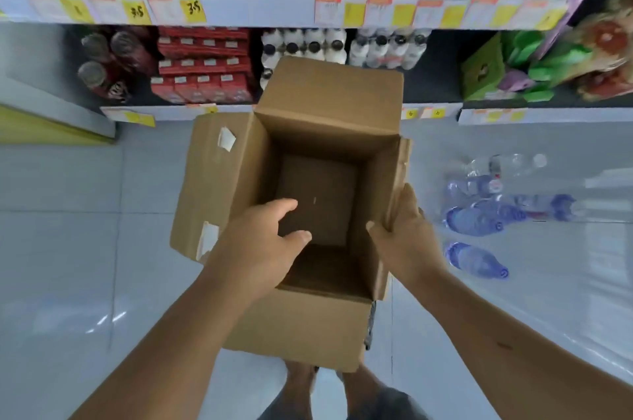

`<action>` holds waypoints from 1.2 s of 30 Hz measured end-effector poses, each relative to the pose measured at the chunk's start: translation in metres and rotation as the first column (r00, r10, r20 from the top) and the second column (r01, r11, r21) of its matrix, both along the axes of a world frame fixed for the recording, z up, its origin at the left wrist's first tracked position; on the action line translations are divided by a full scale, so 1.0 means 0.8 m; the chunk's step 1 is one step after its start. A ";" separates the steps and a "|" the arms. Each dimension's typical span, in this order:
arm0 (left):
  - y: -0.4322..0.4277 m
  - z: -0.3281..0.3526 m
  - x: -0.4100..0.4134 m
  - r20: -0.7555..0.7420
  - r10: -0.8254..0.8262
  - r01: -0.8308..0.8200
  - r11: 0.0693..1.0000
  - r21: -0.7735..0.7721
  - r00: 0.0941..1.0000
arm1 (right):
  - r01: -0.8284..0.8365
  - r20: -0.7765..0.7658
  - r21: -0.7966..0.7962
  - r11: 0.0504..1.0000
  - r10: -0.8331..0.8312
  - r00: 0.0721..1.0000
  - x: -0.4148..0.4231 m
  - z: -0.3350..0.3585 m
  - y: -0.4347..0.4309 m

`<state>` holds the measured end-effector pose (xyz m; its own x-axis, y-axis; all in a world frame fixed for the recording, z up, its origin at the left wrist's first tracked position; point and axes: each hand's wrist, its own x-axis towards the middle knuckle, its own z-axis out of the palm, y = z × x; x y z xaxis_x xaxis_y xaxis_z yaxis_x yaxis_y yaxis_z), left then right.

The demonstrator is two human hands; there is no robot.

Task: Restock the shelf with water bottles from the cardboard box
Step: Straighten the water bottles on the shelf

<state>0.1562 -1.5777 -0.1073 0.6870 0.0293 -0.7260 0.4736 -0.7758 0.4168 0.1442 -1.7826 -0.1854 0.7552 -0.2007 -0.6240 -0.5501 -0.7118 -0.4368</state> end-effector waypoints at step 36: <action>0.303 -0.019 -0.015 0.168 0.325 -0.330 0.944 0.002 0.931 | -0.165 0.161 0.364 0.917 0.113 0.980 0.019 0.011 0.431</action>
